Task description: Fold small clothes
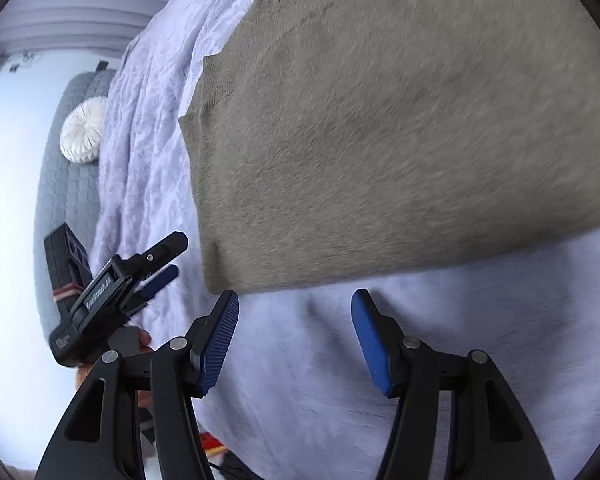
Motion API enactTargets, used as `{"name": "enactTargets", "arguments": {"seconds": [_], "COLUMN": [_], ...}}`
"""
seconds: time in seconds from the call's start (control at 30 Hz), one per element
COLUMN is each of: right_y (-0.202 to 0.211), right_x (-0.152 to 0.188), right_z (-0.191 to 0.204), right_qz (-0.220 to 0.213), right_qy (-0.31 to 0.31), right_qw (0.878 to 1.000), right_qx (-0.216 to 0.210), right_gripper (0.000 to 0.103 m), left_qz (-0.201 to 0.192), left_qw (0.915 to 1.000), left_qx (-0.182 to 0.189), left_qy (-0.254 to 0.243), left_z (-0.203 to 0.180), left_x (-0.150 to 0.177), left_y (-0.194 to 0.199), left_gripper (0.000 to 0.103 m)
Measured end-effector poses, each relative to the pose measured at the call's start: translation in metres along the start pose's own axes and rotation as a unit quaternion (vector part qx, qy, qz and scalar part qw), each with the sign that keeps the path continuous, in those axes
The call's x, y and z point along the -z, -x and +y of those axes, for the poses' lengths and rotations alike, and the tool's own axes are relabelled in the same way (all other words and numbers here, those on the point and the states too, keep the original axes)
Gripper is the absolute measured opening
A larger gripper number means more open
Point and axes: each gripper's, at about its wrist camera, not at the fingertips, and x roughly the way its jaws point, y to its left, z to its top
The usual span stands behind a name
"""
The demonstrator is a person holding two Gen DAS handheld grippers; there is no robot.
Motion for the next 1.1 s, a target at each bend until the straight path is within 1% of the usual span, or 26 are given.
{"name": "enactTargets", "arguments": {"seconds": [0.13,0.17,0.27,0.33,0.37,0.4,0.43,0.47,0.53,0.6,0.7,0.77,0.8,0.87,0.9,0.93,0.97,1.0,1.03,1.07,1.1], "right_y": [-0.024,-0.028,-0.039,-0.045,-0.048,-0.050,-0.052,-0.052,-0.046,-0.035,-0.022,-0.018,-0.017,-0.019,-0.021,-0.025,-0.026,-0.030,-0.034,-0.038,-0.042], "right_x": [0.000,0.000,-0.001,-0.005,-0.007,-0.010,-0.013,-0.017,-0.024,-0.030,-0.036,-0.039,-0.040,-0.040,-0.040,-0.038,-0.036,-0.033,-0.030,-0.027,-0.021], "right_z": [-0.008,-0.009,-0.011,-0.012,-0.014,-0.016,-0.016,-0.015,-0.005,0.009,0.026,0.034,0.037,0.040,0.040,0.040,0.038,0.037,0.037,0.038,0.038], "right_qz": [-0.018,-0.022,-0.039,-0.044,-0.044,-0.045,-0.043,-0.042,-0.048,-0.050,-0.050,-0.049,-0.048,-0.042,-0.037,-0.029,-0.020,-0.002,0.016,0.039,0.066], "right_qy": [-0.055,-0.064,-0.095,-0.124,-0.141,-0.157,-0.164,-0.162,-0.134,-0.098,-0.066,-0.051,-0.042,-0.030,-0.028,-0.024,-0.020,-0.010,0.003,0.019,0.037], "right_qw": [0.997,0.996,0.992,0.986,0.982,0.978,0.975,0.974,0.976,0.979,0.979,0.980,0.981,0.983,0.984,0.986,0.988,0.992,0.995,0.997,0.997], "right_qx": [-0.044,-0.052,-0.080,-0.101,-0.115,-0.132,-0.141,-0.150,-0.163,-0.171,-0.185,-0.186,-0.183,-0.178,-0.173,-0.163,-0.152,-0.129,-0.102,-0.071,-0.035], "right_gripper": [0.063,0.063,0.063,0.063,0.057,0.048,0.020,0.011,0.009,0.009,0.009,0.009,0.009,0.009,0.009,0.009,0.009,0.009,0.009,0.013,0.013], "left_qz": [-0.002,0.001,0.016,0.027,0.033,0.038,0.043,0.048,0.056,0.059,0.070,0.072,0.072,0.070,0.067,0.064,0.067,0.073,0.076,0.080,0.085], "left_qw": [0.9991,0.9982,0.9948,0.9920,0.9897,0.9873,0.9850,0.9821,0.9767,0.9714,0.9608,0.9559,0.9552,0.9582,0.9617,0.9654,0.9674,0.9708,0.9745,0.9780,0.9804], "left_qx": [0.037,0.053,0.095,0.119,0.136,0.151,0.164,0.179,0.204,0.226,0.265,0.281,0.285,0.277,0.266,0.253,0.244,0.227,0.208,0.189,0.172], "left_qy": [0.019,0.026,0.036,0.033,0.032,0.033,0.034,0.036,0.039,0.041,0.043,0.042,0.038,0.019,0.007,-0.008,-0.018,-0.026,-0.032,-0.040,-0.046], "left_z": [0.013,0.016,0.020,0.020,0.017,0.016,0.014,0.012,0.008,-0.001,-0.015,-0.027,-0.033,-0.050,-0.059,-0.068,-0.074,-0.078,-0.081,-0.082,-0.083], "left_x": [-0.010,-0.013,-0.019,-0.021,-0.023,-0.025,-0.028,-0.031,-0.038,-0.048,-0.063,-0.072,-0.076,-0.082,-0.084,-0.085,-0.085,-0.084,-0.084,-0.082,-0.081], "left_y": [-0.001,-0.002,-0.010,-0.016,-0.021,-0.025,-0.028,-0.032,-0.038,-0.045,-0.056,-0.061,-0.062,-0.063,-0.063,-0.063,-0.064,-0.067,-0.070,-0.074,-0.076], "left_gripper": [0.103,0.103,0.103,0.103,0.103,0.103,0.103,0.103,0.103,0.103,0.103,0.103,0.103,0.102,0.099,0.083,0.074,0.060,0.050,0.045,0.037]}}
